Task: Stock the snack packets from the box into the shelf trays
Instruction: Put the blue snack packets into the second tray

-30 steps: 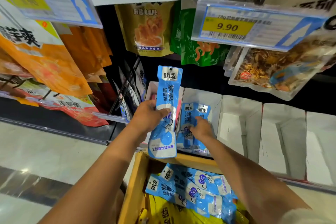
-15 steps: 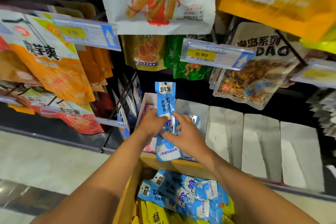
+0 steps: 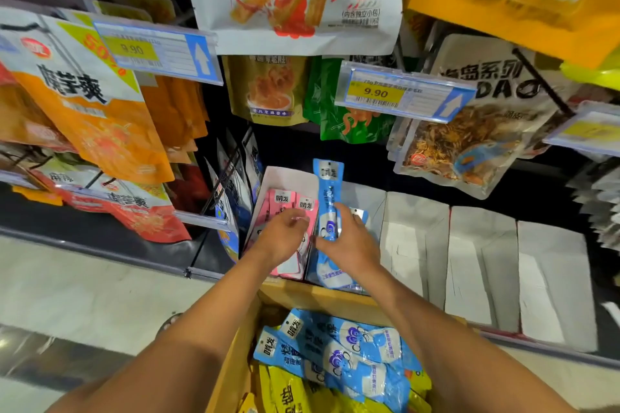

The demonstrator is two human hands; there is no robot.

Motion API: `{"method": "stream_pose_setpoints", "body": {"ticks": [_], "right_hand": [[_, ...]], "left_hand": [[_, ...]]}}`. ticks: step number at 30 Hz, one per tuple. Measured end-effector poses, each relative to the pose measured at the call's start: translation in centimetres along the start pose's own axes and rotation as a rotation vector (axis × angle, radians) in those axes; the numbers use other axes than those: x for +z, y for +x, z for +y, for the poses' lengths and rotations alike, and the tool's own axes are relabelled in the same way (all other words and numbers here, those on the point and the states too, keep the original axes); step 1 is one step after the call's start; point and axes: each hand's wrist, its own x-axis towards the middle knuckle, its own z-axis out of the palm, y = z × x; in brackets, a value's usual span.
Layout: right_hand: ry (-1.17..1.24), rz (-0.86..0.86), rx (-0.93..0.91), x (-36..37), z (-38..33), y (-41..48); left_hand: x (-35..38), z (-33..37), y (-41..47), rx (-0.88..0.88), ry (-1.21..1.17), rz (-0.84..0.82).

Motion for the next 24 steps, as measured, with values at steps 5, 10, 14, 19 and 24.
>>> {"method": "stream_pose_setpoints", "body": {"ticks": [5,10,14,19,24], "right_hand": [[-0.08,-0.049,0.19,1.1,4.5,3.2],[-0.134,-0.127,0.309,4.0,7.7,4.9],[-0.144,-0.149,0.356,6.2,9.0,6.1],[-0.21,-0.182,0.368,8.3,10.4,7.4],[-0.222,-0.191,0.375,9.5,11.2,7.8]], "left_hand": [[0.3,-5.1,-1.0,-0.014,0.531,-0.059],[1.5,-9.2,-2.7,-0.091,0.947,-0.239],[1.9,-10.8,-3.1,-0.099,0.948,-0.279],[1.8,-10.7,-2.7,-0.111,0.96,-0.312],[1.7,-10.6,-2.7,-0.118,0.983,-0.335]]}}
